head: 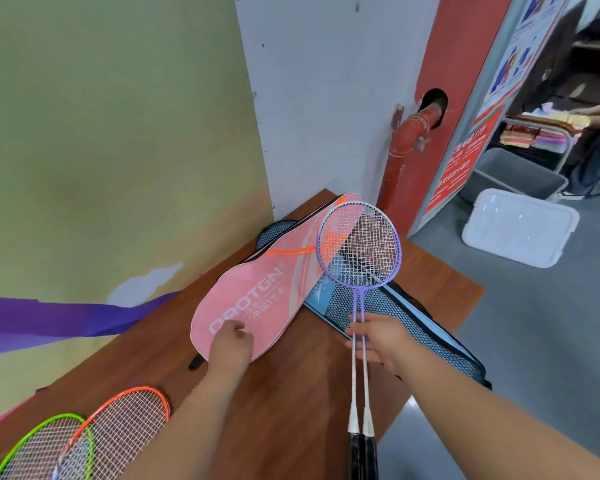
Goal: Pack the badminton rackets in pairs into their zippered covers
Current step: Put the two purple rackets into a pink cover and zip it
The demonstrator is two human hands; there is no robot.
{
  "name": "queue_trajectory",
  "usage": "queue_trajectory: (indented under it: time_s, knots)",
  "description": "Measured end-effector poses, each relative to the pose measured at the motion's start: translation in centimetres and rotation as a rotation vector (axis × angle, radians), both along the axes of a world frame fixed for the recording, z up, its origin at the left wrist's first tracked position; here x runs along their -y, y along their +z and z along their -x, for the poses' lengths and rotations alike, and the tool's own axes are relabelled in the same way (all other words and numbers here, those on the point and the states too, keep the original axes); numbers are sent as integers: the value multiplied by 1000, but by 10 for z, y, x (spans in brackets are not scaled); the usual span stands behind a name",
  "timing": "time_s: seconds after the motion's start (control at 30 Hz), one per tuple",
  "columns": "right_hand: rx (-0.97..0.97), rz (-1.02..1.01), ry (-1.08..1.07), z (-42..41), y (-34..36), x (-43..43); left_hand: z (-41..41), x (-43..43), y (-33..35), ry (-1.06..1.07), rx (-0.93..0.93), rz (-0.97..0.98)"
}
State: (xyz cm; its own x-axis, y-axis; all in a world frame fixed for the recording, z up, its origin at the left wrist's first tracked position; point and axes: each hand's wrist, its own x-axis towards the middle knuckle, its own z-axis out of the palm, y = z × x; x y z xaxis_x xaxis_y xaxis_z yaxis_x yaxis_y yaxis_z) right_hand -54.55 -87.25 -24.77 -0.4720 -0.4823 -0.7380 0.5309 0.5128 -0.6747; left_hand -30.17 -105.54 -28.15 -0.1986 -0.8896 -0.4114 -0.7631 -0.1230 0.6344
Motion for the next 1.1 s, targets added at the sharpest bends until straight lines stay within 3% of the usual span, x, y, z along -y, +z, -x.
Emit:
queue_trajectory:
  time_s: [0.1, 0.23, 0.57, 0.67, 0.8, 0.97, 1.1]
  knots:
    - [-29, -44, 24, 1, -9, -4, -17, 51, -8, -36, 95, 85]
    - [-75, -92, 60, -1, -16, -11, -16, 97, -21, -137, 168, 35]
    - [-152, -207, 93, -3, -21, -36, 39, 143, -52, -366, 251, 142]
    - [-150, -229, 63, -1, -22, -45, 57, 157, -55, -428, 231, 130]
    - [-161, -247, 29, 2, -18, -57, 67, 204, -111, -385, 162, 30]
    - [-189, -263, 20, 4, -14, -73, 74, 150, -68, -443, 252, 339]
    - [-189, -274, 12, 2, -15, -82, 68, 132, -78, -427, 265, 360]
